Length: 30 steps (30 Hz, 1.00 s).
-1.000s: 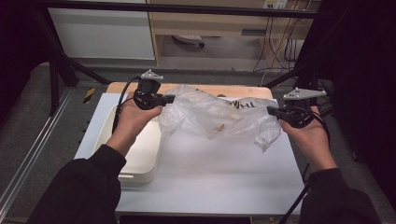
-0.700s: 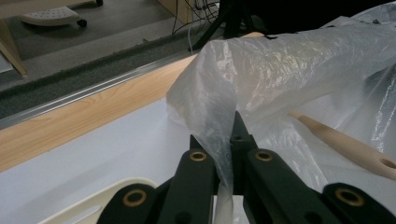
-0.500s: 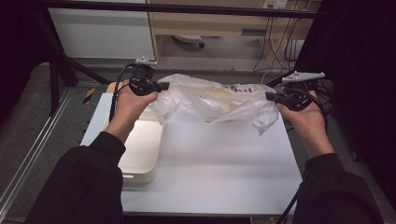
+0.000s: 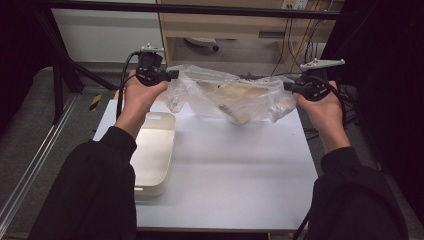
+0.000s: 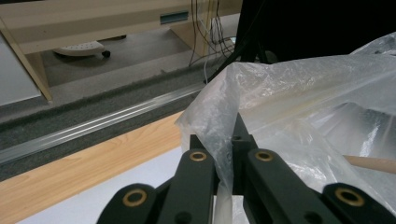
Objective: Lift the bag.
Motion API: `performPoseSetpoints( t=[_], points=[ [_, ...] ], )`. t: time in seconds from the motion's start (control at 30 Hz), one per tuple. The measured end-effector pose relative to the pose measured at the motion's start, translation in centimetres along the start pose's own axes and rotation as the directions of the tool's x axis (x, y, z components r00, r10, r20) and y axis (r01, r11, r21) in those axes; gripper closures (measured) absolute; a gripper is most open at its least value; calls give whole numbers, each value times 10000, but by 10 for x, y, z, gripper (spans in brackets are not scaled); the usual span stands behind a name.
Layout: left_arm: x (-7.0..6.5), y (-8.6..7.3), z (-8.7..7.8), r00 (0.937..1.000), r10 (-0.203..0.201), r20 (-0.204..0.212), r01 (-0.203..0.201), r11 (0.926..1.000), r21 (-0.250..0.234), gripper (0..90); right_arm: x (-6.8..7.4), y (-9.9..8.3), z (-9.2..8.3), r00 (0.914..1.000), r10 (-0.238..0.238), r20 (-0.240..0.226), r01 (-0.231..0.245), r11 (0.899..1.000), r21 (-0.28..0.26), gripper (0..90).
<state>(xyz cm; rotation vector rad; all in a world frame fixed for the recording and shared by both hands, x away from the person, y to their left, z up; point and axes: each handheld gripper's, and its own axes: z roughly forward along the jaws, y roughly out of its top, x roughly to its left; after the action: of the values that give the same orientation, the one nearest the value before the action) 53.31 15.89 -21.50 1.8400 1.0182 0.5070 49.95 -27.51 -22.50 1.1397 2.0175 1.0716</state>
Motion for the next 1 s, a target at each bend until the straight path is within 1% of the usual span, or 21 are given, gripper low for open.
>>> performPoseSetpoints(
  t=[0.13,0.23,0.33,0.43,0.53,0.67,0.73,0.83,0.93,1.0],
  points=[
    [-1,10,4,9995,231,-237,-237,9995,-220,900,-7,10,3,9997,104,219,-101,9999,-138,900],
    [0,11,8,9989,336,-327,-341,9993,-146,900,-10,13,6,9996,135,255,-130,9998,-180,900],
    [2,2,13,9983,476,-330,-470,9987,187,900,-8,9,10,9998,69,184,-69,10000,2,900],
    [2,-14,16,9985,488,-235,-475,9975,517,900,-4,-1,15,9999,-49,91,46,9996,261,900],
    [0,-29,13,9990,456,18,-457,9966,681,900,0,-14,18,9998,-168,-55,171,9988,469,900],
    [-5,-48,4,9983,292,506,-340,9946,978,900,5,-31,14,9995,-84,-319,100,9986,517,900],
    [-10,-57,-1,9967,327,737,-414,9919,1201,900,8,-39,10,9991,-180,-383,202,9982,563,900],
    [-20,-72,-7,9933,378,1092,-545,9865,1545,900,11,-53,4,9989,-70,-473,100,9980,628,900],
    [-31,-86,-13,9888,380,1446,-618,9846,1636,900,13,-68,0,9989,-63,-466,95,9975,700,900],
    [-38,-97,-15,9863,421,1593,-703,9819,1759,900,14,-77,-3,9989,4,-468,32,9971,763,900]
  ],
)
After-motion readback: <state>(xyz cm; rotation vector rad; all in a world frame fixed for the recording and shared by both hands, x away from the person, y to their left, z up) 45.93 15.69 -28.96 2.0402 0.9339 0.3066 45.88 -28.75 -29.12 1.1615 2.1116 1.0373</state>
